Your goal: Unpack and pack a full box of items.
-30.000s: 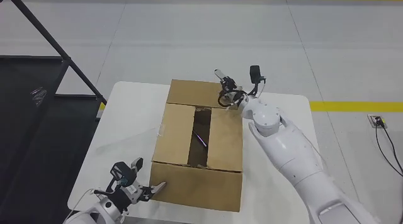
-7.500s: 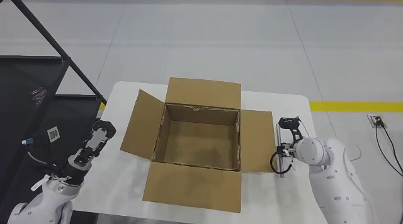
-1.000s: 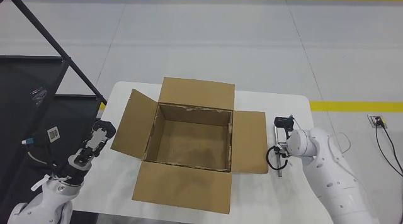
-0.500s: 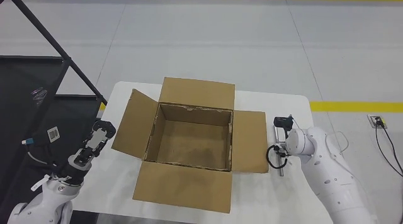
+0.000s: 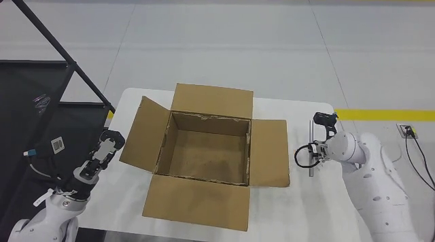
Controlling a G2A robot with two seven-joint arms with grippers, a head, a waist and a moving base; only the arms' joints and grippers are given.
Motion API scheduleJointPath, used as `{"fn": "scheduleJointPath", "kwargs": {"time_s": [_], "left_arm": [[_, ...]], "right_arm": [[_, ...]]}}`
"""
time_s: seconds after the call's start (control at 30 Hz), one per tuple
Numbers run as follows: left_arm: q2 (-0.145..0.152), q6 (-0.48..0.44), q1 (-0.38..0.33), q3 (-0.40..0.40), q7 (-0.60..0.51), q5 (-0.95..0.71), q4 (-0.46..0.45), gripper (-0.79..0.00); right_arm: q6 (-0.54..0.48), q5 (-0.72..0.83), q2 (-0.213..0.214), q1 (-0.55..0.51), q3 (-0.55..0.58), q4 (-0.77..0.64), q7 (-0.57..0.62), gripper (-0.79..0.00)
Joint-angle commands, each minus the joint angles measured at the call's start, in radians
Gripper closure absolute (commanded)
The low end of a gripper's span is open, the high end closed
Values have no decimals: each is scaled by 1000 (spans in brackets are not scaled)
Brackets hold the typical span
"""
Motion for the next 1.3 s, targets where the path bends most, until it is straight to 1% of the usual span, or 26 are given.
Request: {"fn": "scheduleJointPath", "kwargs": {"time_s": [0.0,0.2,0.33,0.47,0.53,0.63,0.77,0.9,1.07,1.27], "left_arm": [[0,0,0,0,0,0,0,-785],[0,0,0,0,0,0,0,-785],[0,0,0,0,0,0,0,-785],[-1,9,6,-4,23,4,-11,-785],[-1,8,11,-12,35,2,-14,-785],[-1,4,21,-29,51,-3,-18,-785],[-1,-6,39,-58,73,-15,-20,-785],[-2,-16,61,-86,86,-33,-22,-785],[-2,-24,77,-105,93,-49,-22,-785],[-2,-30,82,-119,91,-64,-15,-785]], "right_arm": [[1,5,7,-20,35,-70,-11,0],[27,42,17,-81,106,-284,-72,0],[45,75,14,-118,106,-433,-129,0],[41,100,6,-142,52,-560,-207,0],[34,102,1,-149,13,-602,-248,0],[-5,118,-7,-140,-60,-636,-281,0],[-61,121,-20,-109,-173,-637,-321,0],[-150,127,-35,-55,-285,-587,-324,0],[-237,116,-61,34,-438,-464,-294,0],[-289,126,-111,142,-602,-285,-292,0]]}}
